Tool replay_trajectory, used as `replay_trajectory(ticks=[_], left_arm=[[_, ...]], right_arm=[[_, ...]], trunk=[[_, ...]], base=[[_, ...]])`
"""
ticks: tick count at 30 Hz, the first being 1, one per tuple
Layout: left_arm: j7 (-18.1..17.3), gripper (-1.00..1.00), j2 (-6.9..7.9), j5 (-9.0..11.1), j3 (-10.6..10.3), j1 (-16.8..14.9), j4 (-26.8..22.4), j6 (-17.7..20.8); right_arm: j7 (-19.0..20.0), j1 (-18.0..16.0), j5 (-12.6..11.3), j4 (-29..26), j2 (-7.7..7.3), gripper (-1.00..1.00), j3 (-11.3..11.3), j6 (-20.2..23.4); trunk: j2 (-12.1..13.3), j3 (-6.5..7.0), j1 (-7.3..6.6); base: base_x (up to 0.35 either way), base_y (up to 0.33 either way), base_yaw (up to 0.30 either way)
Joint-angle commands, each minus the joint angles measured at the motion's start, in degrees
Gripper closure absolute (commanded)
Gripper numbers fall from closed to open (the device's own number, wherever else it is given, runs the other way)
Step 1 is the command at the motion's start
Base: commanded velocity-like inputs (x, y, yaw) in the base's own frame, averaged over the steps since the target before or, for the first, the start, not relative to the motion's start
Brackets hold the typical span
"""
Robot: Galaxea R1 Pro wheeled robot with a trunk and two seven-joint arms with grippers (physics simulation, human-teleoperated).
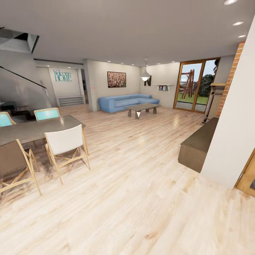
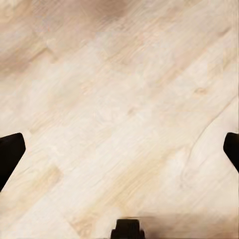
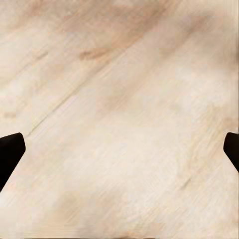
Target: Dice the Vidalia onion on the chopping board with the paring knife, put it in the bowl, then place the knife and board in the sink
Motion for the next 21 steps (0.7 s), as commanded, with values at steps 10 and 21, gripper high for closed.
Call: replay_trajectory(ticks=[10, 21], left_arm=[[-0.03, -1.0, 0.18, 0.05, 0.04, 0.07, 5.5, -7.52], [-0.04, -1.0, 0.09, 0.05, 0.01, 0.08, 5.75, -7.6]], right_arm=[[-0.35, -0.01, 0.11, -10.07, 0.0, -1.0, 0.0, -3.29], [-0.6, -0.01, 0.11, -9.86, 0.0, -1.0, -0.18, -3.31]], trunk=[[-0.03, -0.05, 0.0], [-0.03, -0.05, 0.0]], base=[[0.0, 0.0, 0.0], [0.0, 0.0, 0.11]])
